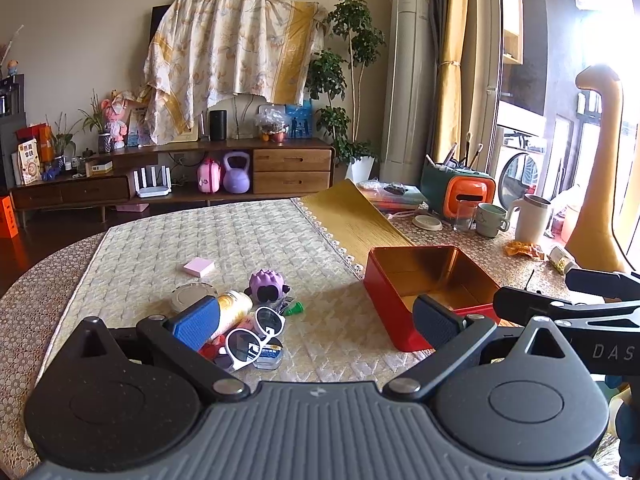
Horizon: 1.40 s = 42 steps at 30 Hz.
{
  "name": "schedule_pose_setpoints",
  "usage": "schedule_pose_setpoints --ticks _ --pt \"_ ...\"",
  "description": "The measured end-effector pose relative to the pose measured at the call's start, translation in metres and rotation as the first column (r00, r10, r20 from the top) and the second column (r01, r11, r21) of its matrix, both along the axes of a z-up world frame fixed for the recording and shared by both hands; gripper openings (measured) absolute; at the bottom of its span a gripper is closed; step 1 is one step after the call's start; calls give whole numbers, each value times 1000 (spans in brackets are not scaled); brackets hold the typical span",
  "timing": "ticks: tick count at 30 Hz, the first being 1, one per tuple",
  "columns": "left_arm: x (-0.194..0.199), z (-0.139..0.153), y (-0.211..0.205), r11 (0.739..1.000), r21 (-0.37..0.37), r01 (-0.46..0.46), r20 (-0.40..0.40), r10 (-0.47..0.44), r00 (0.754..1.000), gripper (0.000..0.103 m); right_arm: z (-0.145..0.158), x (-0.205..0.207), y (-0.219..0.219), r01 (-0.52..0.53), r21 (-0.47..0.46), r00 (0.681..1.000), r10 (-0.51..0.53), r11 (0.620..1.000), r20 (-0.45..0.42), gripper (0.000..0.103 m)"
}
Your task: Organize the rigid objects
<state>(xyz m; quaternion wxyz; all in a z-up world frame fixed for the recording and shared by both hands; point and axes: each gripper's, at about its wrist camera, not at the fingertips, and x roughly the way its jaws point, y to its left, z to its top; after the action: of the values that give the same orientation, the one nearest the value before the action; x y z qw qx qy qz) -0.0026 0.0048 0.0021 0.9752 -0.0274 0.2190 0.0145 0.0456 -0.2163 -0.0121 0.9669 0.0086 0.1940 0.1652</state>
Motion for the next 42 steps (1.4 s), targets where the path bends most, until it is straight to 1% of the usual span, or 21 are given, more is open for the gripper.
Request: schedule_pose_setpoints --ticks 4,10,16,24,33,39,42 --pt "-1 2 -2 1000 19 -10 1 10 1000 103 -3 3 -2 -8 -4 1000 8 1000 -4 103" --pt "-2 2 -1 999 28 -29 -5 29 1000 103 -7 5 3 -28 -15 999 28 999 -15 103" --pt "-6 5 1 995 64 -72 22 70 997 103 -6 6 9 -49 -34 999 49 998 -8 103" --pt "-7 4 2 996 60 -73 17 72 997 103 -8 6 12 -49 -41 999 49 998 -9 103" --pt "0 -6 14 998 21 -63 -19 64 998 103 -12 11 21 -64 -64 998 63 996 -26 103" --pt "12 -16 30 996 -28 -80 -62 78 995 103 -17 26 26 -102 -72 994 99 992 -43 103" --pt "18 -23 43 996 -42 -84 -77 81 994 103 -22 35 32 -142 -81 988 137 987 -64 103"
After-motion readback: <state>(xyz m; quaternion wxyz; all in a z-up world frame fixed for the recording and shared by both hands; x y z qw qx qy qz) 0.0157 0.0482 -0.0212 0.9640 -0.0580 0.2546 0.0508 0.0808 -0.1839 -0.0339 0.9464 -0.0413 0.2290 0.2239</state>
